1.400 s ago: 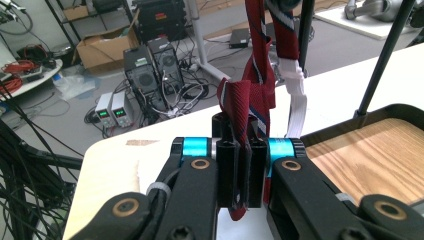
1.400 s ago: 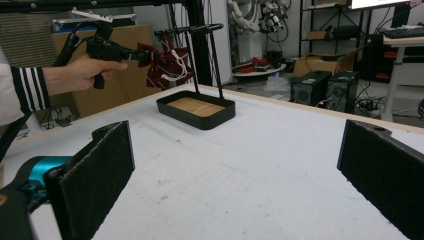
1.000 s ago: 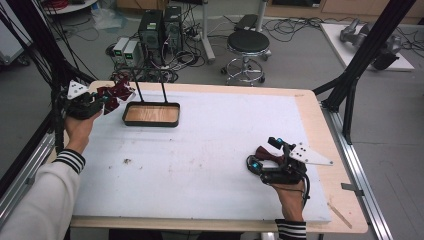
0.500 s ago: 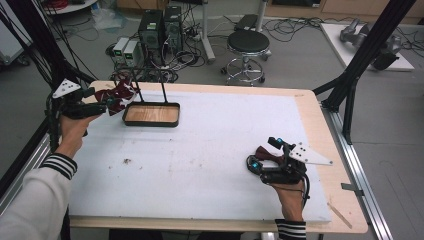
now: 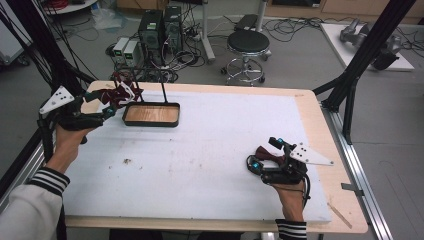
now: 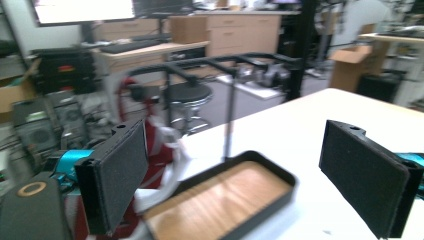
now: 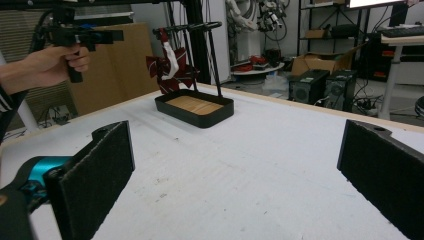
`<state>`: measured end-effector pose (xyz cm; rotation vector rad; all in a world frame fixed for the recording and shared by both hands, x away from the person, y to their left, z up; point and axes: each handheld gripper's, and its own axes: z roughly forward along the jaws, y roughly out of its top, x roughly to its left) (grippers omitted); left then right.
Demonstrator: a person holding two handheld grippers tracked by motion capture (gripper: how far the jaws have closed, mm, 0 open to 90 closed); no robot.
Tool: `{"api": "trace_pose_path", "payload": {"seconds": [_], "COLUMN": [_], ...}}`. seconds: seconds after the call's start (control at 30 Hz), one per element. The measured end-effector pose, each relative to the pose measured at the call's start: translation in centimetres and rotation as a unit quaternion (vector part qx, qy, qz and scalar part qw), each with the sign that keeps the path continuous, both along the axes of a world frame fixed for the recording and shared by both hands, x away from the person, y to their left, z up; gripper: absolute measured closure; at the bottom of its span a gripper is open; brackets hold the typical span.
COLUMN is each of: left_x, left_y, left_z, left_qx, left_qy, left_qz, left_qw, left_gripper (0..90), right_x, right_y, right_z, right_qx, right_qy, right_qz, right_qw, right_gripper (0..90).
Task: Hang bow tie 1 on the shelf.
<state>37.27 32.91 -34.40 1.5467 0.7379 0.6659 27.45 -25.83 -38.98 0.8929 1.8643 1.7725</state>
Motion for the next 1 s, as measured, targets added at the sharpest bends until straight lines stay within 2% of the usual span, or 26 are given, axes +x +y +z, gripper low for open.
{"api": "trace_pose_path", "payload": {"seconds": [0.17,0.33,0.47,0.73,0.87,1.0], "left_x": [-2.4,-3.8,-4.3,-5.0,-5.0,-5.1], "left_y": [-1.0,-2.3,-3.2,-5.3,-6.2,-6.8], "left_z": [-0.3,-0.7,-1.0,-2.2,-2.5,-2.6], "left_qx": [-0.004,-0.003,-0.005,-0.004,-0.009,-0.011], "left_qy": [-0.01,-0.01,-0.005,0.005,0.007,0.005], "left_qz": [-0.039,-0.073,-0.09,-0.131,-0.145,-0.147], "left_qw": [0.9992,0.9973,0.9959,0.9914,0.9894,0.9891], "left_gripper": [12.7,12.7,12.7,12.7,12.7,12.7], "right_x": [0.0,0.0,-0.1,-0.1,-0.1,-0.1], "right_y": [0.0,0.0,0.0,-0.2,-0.2,-0.2], "right_z": [0.0,0.0,0.1,0.1,0.1,0.2], "right_qx": [-0.002,-0.001,-0.001,0.0,0.0,-0.001], "right_qy": [-0.003,-0.003,-0.005,-0.006,-0.006,-0.004], "right_qz": [0.0,-0.002,-0.003,-0.004,-0.004,-0.005], "right_qw": [1.0,1.0,1.0,1.0,1.0,1.0], "right_gripper": [0.8,0.8,0.8,0.8,0.8,0.8]}}
